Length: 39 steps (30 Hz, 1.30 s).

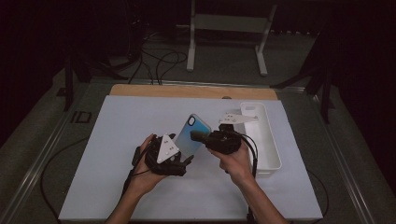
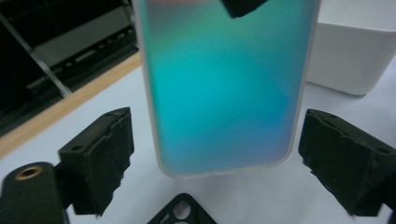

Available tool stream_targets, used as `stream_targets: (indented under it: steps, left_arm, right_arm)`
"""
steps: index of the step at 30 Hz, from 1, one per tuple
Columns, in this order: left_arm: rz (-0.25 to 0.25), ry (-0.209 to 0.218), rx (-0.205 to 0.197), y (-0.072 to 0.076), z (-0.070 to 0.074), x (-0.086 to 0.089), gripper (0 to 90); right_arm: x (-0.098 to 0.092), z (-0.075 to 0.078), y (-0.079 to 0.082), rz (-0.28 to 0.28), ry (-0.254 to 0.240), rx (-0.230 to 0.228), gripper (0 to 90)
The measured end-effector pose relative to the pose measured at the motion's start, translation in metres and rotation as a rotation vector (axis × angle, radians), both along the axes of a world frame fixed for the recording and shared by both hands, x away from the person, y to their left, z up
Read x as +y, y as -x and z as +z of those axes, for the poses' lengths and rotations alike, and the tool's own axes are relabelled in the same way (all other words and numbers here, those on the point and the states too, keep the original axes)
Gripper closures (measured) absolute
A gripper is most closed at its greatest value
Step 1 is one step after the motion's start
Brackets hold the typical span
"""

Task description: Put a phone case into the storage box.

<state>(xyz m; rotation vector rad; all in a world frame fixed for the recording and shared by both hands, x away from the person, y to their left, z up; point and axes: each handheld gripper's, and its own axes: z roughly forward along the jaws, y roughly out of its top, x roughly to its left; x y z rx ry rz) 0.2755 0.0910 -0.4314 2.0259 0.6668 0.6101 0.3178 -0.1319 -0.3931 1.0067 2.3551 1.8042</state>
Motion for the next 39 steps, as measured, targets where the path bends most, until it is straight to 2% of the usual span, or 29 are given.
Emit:
stream_targets:
  steps: [5, 11, 14, 18, 25, 30, 33, 35, 36, 39]
  left_arm:
    - [-0.026, 0.04, 0.067, -0.004, 0.003, 0.008, 3.0]
    - [-0.072, 0.081, 0.146, -0.01, 0.003, 0.014, 1.4]
    - [-0.099, 0.086, 0.185, -0.012, 0.001, 0.014, 1.4]
    - [-0.125, 0.084, 0.216, -0.012, -0.002, 0.012, 3.5]
    - [-0.222, 0.109, 0.254, -0.011, -0.005, 0.012, 20.6]
    - [-0.282, 0.109, 0.261, -0.009, -0.005, 0.01, 34.6]
    - [-0.297, 0.087, 0.276, -0.009, -0.007, 0.009, 42.2]
    - [-0.307, 0.087, 0.285, -0.009, -0.008, 0.01, 48.6]
    - [-0.314, 0.086, 0.288, -0.009, -0.008, 0.01, 51.1]
    - [-0.327, 0.09, 0.294, -0.01, -0.009, 0.01, 64.4]
  right_arm:
    - [-0.004, 0.001, 0.0, 0.007, 0.004, -0.01, 86.6]
    - [-0.007, 0.001, 0.002, 0.029, 0.011, -0.036, 86.6]
    - [-0.008, 0.002, 0.004, 0.045, 0.011, -0.045, 86.6]
    - [-0.008, 0.002, 0.007, 0.088, 0.026, -0.078, 86.6]
    - [0.0, 0.003, 0.015, 0.216, 0.056, -0.153, 86.6]
    - [0.006, 0.004, 0.018, 0.288, 0.062, -0.173, 86.6]
    - [0.007, 0.003, 0.017, 0.289, 0.077, -0.181, 86.1]
    - [0.006, 0.003, 0.016, 0.281, 0.097, -0.19, 85.6]
    - [0.005, 0.003, 0.015, 0.283, 0.093, -0.183, 85.0]
    - [0.002, 0.003, 0.014, 0.265, 0.113, -0.199, 74.4]
